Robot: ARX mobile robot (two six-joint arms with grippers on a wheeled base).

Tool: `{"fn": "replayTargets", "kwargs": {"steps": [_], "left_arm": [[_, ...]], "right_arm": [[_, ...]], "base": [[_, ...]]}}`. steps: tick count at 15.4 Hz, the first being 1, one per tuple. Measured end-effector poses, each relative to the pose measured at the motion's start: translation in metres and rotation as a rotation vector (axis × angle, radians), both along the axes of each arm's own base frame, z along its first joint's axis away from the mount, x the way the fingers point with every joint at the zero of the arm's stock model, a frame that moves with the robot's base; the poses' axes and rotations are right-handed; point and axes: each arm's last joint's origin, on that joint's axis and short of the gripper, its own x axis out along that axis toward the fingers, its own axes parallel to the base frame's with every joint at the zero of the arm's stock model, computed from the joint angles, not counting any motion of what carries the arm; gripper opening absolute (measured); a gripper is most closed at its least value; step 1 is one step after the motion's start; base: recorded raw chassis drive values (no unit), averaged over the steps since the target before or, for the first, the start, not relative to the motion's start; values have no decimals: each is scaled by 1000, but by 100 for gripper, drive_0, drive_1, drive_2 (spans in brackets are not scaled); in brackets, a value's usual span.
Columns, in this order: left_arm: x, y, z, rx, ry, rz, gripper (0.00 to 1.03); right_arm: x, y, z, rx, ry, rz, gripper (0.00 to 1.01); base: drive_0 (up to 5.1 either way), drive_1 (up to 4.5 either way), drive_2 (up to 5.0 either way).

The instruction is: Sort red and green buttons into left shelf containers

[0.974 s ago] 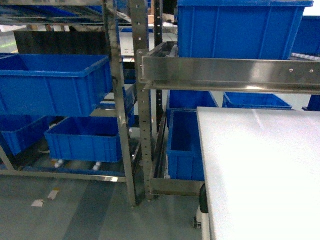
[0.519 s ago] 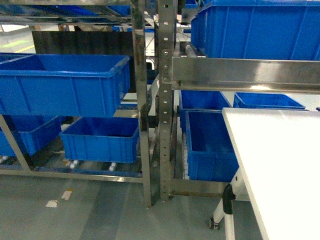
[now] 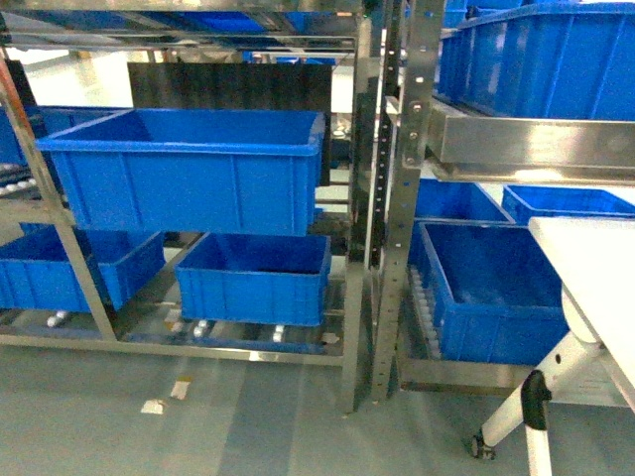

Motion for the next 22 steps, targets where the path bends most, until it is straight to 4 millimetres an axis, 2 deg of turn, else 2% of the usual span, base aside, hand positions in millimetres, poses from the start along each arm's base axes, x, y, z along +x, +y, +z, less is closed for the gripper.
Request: {"fn": "replayTargets", "kwargs": {"steps": [14, 22], "left_arm": [[0, 2, -1, 0, 5, 16, 27], [-1, 0, 1, -1, -4, -1, 27]], "right_arm": [[0, 0, 1, 1, -7, 7, 29], [-1, 0, 0, 0, -5, 2, 29]], "base": [[-502, 239, 239], [-19, 393, -432]]}}
